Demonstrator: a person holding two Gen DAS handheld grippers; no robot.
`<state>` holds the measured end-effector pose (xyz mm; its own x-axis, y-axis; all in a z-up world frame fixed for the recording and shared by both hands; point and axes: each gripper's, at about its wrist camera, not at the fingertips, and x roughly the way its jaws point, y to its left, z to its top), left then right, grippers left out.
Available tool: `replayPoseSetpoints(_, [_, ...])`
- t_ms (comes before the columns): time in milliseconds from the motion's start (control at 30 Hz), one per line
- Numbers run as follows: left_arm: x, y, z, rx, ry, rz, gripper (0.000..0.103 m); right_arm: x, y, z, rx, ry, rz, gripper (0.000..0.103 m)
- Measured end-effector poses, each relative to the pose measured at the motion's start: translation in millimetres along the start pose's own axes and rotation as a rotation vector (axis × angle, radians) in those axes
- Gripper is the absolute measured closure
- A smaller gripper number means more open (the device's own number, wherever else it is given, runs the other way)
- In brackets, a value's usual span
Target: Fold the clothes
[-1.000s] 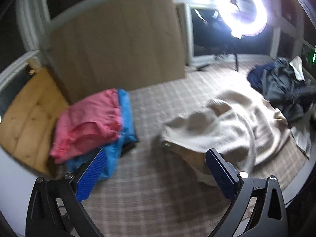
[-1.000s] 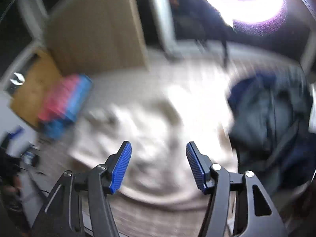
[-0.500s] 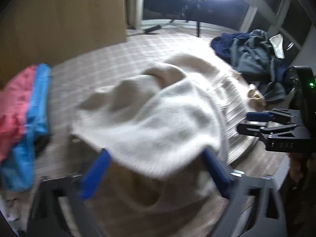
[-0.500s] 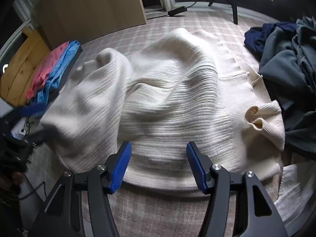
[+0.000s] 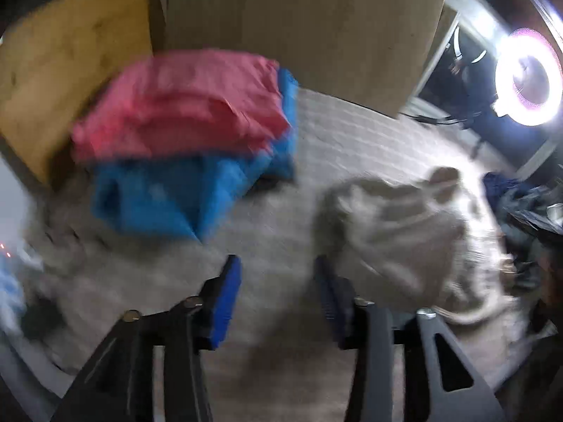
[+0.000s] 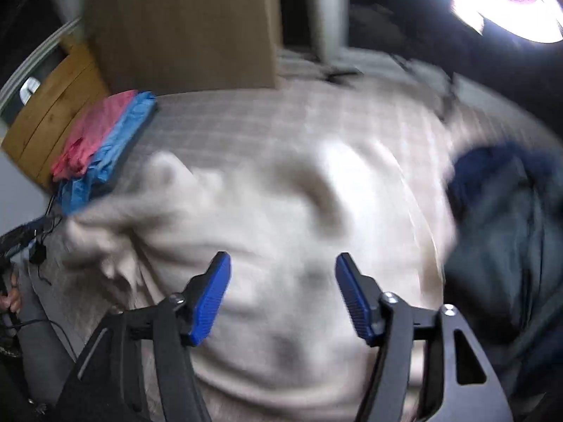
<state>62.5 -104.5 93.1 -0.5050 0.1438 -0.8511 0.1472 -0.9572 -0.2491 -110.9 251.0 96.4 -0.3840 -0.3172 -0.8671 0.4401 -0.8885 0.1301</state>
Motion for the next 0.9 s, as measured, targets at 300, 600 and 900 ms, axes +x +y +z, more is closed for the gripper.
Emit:
replayPoseSetpoints(300, [40,-80,-28,0.066,0.032,-0.103,0.029,100,40,67,-0.077,0.209,0.297,0.035])
replayPoseSetpoints(600, [31,-54,-36,0.046,0.003,-0.031,0.091,80,76,4,-0.120,0.293,0.541,0.090])
replayPoseSetpoints(900, [-14,9,-88,-0.010,0.045,0.168,0.079,10,112,-36,-0.397,0.403,0.623,0.046])
